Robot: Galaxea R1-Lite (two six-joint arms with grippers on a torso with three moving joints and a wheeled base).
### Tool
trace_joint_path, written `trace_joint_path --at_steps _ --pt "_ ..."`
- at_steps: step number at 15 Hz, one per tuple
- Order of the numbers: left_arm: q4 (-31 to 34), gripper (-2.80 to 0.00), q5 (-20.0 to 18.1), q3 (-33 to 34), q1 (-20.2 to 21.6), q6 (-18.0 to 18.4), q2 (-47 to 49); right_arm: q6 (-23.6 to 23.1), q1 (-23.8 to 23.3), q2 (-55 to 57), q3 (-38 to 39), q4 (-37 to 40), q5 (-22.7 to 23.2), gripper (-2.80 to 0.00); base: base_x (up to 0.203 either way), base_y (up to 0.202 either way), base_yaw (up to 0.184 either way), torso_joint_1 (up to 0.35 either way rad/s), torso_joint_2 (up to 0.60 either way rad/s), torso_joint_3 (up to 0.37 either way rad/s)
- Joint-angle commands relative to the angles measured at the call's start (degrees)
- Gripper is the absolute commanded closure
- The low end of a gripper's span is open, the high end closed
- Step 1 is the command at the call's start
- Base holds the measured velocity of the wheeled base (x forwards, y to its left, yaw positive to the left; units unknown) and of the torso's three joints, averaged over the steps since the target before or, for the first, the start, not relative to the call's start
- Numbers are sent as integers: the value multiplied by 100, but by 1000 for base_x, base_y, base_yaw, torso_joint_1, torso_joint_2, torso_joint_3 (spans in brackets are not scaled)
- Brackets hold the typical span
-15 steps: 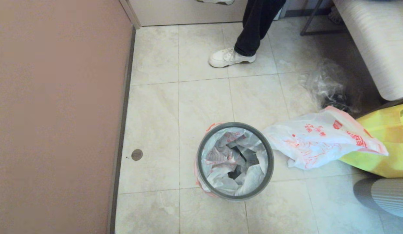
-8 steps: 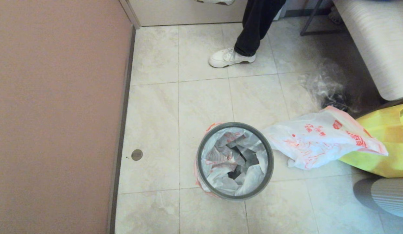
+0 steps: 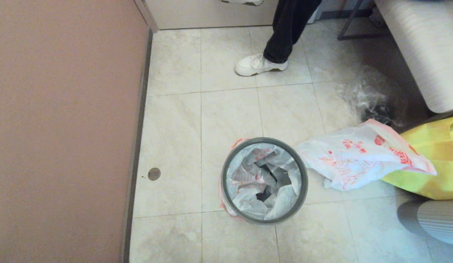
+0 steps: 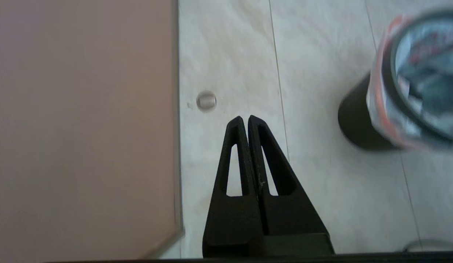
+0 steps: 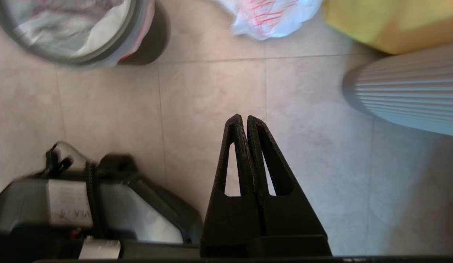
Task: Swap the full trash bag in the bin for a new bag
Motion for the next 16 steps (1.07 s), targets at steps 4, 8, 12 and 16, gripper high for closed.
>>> trace_joint_path --at_steps 4,8,12,16 --pt "631 0 -334 68 22 100 -521 365 137 11 410 -466 -194 0 0 0 0 0 0 0" --pt "687 0 -351 53 18 89 -493 198 133 12 733 -863 -229 0 0 0 0 0 0 0" --pt "635 0 -342 71 21 38 -505 207 -232 -250 942 -899 -275 0 0 0 0 0 0 0" --pt "635 0 -342 64 23 38 -509 309 -423 -1030 1452 -1228 -350 0 0 0 0 0 0 0"
